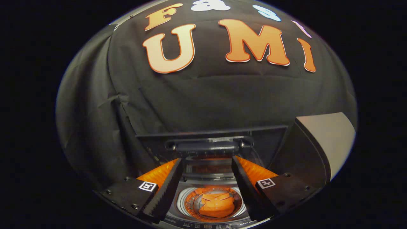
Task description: Put the clothes into the washing machine and then close the washing machine lid.
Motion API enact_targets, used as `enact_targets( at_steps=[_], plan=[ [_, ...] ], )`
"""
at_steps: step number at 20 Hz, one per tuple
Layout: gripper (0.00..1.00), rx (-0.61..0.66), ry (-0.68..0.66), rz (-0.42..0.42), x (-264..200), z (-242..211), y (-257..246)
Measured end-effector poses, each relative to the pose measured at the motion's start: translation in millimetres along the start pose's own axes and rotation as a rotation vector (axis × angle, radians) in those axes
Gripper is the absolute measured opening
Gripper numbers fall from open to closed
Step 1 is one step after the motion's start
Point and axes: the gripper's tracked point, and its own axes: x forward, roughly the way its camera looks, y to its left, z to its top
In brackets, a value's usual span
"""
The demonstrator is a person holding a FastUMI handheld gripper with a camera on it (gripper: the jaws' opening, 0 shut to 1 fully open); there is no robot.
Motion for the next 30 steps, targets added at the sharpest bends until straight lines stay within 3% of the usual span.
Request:
enact_targets(
  at_steps=[6,16,30],
  plan=[
    [0.99,-0.001,-0.047,-0.01,26.9,43.4,2.5],
    [0.99,-0.029,-0.017,-0.073,73.4,46.3,-5.8],
    [1.0,-0.045,-0.063,-0.074,22.8,16.9,-1.5]
  ],
)
